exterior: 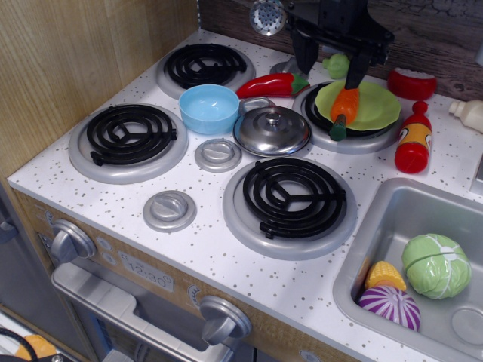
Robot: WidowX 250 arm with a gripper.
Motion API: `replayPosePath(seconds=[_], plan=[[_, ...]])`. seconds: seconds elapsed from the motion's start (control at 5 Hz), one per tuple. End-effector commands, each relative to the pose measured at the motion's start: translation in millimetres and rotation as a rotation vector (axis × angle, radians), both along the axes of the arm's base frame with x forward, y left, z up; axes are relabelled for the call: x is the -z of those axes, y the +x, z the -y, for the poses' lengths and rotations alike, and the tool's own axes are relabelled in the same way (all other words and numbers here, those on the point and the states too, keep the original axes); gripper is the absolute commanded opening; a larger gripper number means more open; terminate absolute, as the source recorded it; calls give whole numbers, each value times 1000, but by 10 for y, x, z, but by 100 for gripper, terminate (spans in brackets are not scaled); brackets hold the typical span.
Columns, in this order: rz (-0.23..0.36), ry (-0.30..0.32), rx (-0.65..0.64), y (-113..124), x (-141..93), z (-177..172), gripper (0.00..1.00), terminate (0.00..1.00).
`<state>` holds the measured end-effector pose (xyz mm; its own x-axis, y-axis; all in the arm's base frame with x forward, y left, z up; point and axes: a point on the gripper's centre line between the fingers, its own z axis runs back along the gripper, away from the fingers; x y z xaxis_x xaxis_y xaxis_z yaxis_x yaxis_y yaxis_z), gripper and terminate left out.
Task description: Take carrot off plate
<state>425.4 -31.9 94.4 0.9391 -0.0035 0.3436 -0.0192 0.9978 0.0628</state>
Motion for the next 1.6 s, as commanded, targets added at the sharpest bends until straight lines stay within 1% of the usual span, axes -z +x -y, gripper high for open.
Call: replayPosePath(seconds=[0.0, 0.2, 0.4, 0.6, 0.8, 1.0, 1.2, 1.4], plan=[[77, 0, 14, 248, 31, 18, 100, 0], [81, -36, 20, 306, 212, 61, 100, 0], [66, -31, 16, 335, 351, 92, 100, 0], [62, -43, 21, 396, 461, 63, 100, 0], [49, -22, 5, 388, 429, 73, 0, 0], [38, 25, -26, 314, 228, 37, 0, 0], [21, 91, -90, 183, -3, -52, 0, 0], [19, 167, -167, -90, -123, -291, 0, 0]])
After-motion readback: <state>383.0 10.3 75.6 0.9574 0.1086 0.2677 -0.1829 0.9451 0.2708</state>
